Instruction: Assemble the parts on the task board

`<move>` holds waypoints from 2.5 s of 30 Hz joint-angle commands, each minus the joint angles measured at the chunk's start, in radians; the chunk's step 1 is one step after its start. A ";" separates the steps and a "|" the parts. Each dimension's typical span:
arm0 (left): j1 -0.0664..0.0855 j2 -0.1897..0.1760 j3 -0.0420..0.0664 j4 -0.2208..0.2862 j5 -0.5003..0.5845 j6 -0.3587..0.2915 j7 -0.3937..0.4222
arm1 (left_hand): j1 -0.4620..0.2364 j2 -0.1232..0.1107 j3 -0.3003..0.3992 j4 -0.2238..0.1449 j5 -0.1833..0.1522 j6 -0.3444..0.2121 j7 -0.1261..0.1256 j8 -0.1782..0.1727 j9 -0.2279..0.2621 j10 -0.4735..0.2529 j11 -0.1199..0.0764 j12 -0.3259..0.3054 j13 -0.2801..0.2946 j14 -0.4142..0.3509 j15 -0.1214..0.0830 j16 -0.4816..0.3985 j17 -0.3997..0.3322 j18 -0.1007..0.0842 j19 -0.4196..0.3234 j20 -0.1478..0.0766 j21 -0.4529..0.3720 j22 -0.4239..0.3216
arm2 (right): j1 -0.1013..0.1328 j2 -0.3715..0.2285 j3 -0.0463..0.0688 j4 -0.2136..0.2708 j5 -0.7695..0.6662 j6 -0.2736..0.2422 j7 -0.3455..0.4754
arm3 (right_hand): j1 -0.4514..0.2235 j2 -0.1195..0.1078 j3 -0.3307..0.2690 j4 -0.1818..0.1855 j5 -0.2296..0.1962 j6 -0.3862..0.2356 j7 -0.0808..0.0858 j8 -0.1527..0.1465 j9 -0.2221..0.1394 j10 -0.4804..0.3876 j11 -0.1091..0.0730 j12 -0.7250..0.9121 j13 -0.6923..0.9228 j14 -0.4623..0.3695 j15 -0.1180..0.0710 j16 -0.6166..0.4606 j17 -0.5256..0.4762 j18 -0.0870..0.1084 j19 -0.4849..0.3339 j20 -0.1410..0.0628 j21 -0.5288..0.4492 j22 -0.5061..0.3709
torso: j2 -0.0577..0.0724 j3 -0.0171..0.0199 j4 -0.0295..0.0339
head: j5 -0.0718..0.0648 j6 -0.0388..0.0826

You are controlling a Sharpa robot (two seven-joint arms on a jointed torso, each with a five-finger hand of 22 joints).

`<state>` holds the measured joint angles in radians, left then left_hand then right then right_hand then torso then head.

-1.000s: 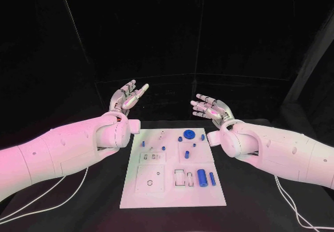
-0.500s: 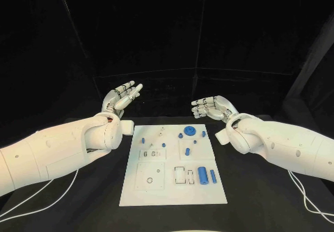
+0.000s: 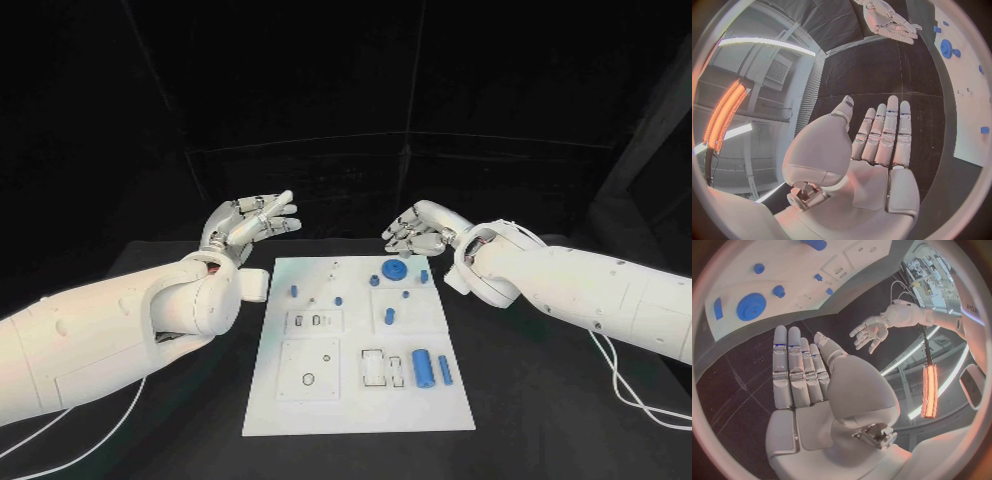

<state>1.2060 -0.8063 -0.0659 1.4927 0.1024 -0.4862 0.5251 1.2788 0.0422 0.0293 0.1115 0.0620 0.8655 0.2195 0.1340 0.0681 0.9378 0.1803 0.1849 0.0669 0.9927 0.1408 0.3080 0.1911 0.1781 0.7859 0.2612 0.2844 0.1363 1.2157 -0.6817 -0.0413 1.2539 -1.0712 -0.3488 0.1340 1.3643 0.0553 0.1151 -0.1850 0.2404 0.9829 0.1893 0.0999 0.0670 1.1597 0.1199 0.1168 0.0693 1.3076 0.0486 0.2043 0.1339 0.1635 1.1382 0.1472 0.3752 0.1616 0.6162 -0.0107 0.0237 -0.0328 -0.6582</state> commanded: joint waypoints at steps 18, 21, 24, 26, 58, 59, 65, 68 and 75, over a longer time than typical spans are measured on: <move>0.003 -0.049 0.001 0.125 0.000 0.047 -0.019 | 0.023 0.001 -0.037 -0.033 0.000 0.017 0.009 -0.026 -0.004 0.021 0.005 -0.035 -0.002 -0.026 0.008 -0.038 0.014 0.005 0.020 0.002 -0.012 -0.017 | 0.036 0.053 0.002 0.006 -0.529 0.177 -0.220 | -0.065 -0.109 0.150 0.041 -0.046 0.007 -0.042 -0.034 0.000 -0.002 -0.037 -0.051 -0.002 0.187 -0.060 0.719 0.620 -0.011 0.151 -0.059 0.586 0.459 | 0.084 -0.0071 0.0278 | -0.014 0.025; 0.003 -0.053 0.001 0.133 0.000 0.046 -0.022 | 0.023 0.003 -0.044 -0.037 0.001 0.008 0.016 -0.035 -0.004 0.011 0.010 -0.043 -0.003 -0.029 0.011 -0.043 0.017 0.005 0.021 0.004 -0.016 -0.020 | 0.037 0.062 0.002 0.005 -0.536 0.189 -0.226 | -0.067 -0.119 0.163 0.056 -0.048 0.004 -0.039 -0.035 0.000 -0.010 -0.033 -0.051 -0.002 0.184 -0.056 0.791 0.692 -0.017 0.149 -0.056 0.655 0.534 | 0.094 -0.0048 0.0283 | -0.017 0.029; 0.004 -0.056 0.001 0.137 0.000 0.046 -0.024 | 0.024 0.003 -0.046 -0.038 0.001 0.006 0.017 -0.038 -0.004 0.008 0.011 -0.045 -0.003 -0.030 0.012 -0.045 0.018 0.005 0.021 0.005 -0.017 -0.021 | 0.037 0.067 0.002 0.000 -0.539 0.198 -0.231 | -0.065 -0.126 0.169 0.062 -0.048 0.000 -0.036 -0.035 0.000 -0.026 -0.031 -0.053 -0.002 0.179 -0.052 0.817 0.716 -0.018 0.141 -0.053 0.682 0.560 | 0.100 -0.0028 0.0285 | -0.016 0.030; 0.005 -0.057 0.001 0.140 0.000 0.047 -0.025 | 0.025 0.004 -0.047 -0.039 0.001 0.005 0.018 -0.039 -0.004 0.007 0.012 -0.046 -0.003 -0.030 0.012 -0.046 0.018 0.005 0.021 0.005 -0.017 -0.021 | 0.037 0.069 0.002 -0.003 -0.540 0.205 -0.233 | -0.062 -0.128 0.172 0.065 -0.047 -0.003 -0.036 -0.035 0.000 -0.031 -0.030 -0.053 -0.002 0.178 -0.051 0.829 0.727 -0.019 0.139 -0.052 0.693 0.570 | 0.104 -0.0023 0.0291 | -0.017 0.029; 0.008 -0.055 0.001 0.136 0.000 0.055 -0.034 | 0.026 0.005 -0.049 -0.040 0.001 0.002 0.020 -0.042 -0.004 0.003 0.013 -0.048 -0.003 -0.032 0.013 -0.048 0.019 0.004 0.021 0.006 -0.019 -0.023 | 0.037 0.098 0.002 -0.038 -0.542 0.265 -0.245 | -0.035 -0.106 0.265 0.090 -0.058 0.036 -0.031 -0.027 0.004 0.008 -0.030 -0.046 -0.001 0.175 -0.050 0.918 0.811 -0.028 0.134 -0.047 0.789 0.672 | 0.124 0.0043 0.0329 | -0.015 0.023; 0.008 -0.056 0.001 0.137 0.000 0.055 -0.034 | 0.026 0.005 -0.049 -0.040 0.001 0.002 0.020 -0.042 -0.004 0.003 0.013 -0.048 -0.003 -0.032 0.013 -0.048 0.019 0.004 0.021 0.006 -0.019 -0.023 | 0.037 0.098 0.002 -0.038 -0.542 0.262 -0.246 | -0.033 -0.104 0.271 0.091 -0.058 0.040 -0.031 -0.025 0.004 0.013 -0.031 -0.045 -0.001 0.176 -0.050 0.922 0.815 -0.029 0.135 -0.047 0.795 0.680 | 0.126 0.0047 0.0323 | -0.015 0.025; 0.010 -0.058 0.001 0.139 0.000 0.056 -0.035 | 0.026 0.006 -0.049 -0.040 0.001 0.001 0.020 -0.042 -0.004 0.002 0.014 -0.048 -0.003 -0.032 0.013 -0.048 0.019 0.005 0.021 0.006 -0.019 -0.023 | 0.037 0.096 0.002 -0.032 -0.548 0.198 -0.245 | -0.009 -0.085 0.315 0.087 -0.083 0.079 -0.037 -0.012 0.009 0.051 -0.040 -0.036 0.004 0.177 -0.057 0.942 0.833 -0.038 0.153 -0.052 0.837 0.737 | 0.126 0.0053 0.0326 | -0.015 0.020; 0.010 -0.059 0.001 0.140 0.000 0.057 -0.035 | 0.026 0.006 -0.049 -0.040 0.001 0.001 0.020 -0.042 -0.004 0.002 0.014 -0.048 -0.003 -0.032 0.013 -0.048 0.019 0.005 0.021 0.006 -0.019 -0.023 | 0.037 0.091 0.002 -0.023 -0.538 0.127 -0.226 | -0.006 -0.086 0.326 0.086 -0.092 0.089 -0.037 -0.010 0.010 0.062 -0.042 -0.034 0.005 0.176 -0.058 0.945 0.834 -0.040 0.156 -0.054 0.848 0.752 | 0.127 0.0053 0.0323 | -0.015 0.023; 0.014 -0.062 0.001 0.136 0.000 0.077 -0.034 | 0.023 0.006 -0.053 -0.039 0.000 0.000 0.021 -0.044 -0.004 -0.001 0.014 -0.049 -0.003 -0.030 0.013 -0.048 0.021 0.005 0.021 0.006 -0.020 -0.024 | 0.037 0.087 0.002 -0.005 -0.481 -0.049 -0.187 | -0.004 -0.091 0.335 0.083 -0.093 0.093 -0.037 -0.011 0.009 0.065 -0.043 -0.036 0.005 0.175 -0.059 0.948 0.836 -0.041 0.156 -0.054 0.855 0.759 | 0.128 0.0040 0.0345 | -0.011 0.032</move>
<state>1.2172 -0.8681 -0.0656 1.6291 0.1041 -0.4379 0.4863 1.2957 0.0490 -0.0164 0.0717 0.0619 0.8736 0.2213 0.0969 0.0653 0.9433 0.1948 0.1392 0.0653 0.9667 0.1557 0.2664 0.2109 0.1779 0.8068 0.2643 0.2712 0.1135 1.2499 -0.5976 -0.0402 1.2448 -1.5852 -0.2715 -0.0824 1.3518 -0.0350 0.4456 -0.1016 0.1506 1.0686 0.1542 0.0863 0.0781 1.2174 0.0750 0.0799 0.0740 1.4669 -0.0054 1.1500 0.9691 0.1317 1.2868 0.0945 1.2237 0.9194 0.7436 -0.0059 0.0562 -0.0454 -0.6274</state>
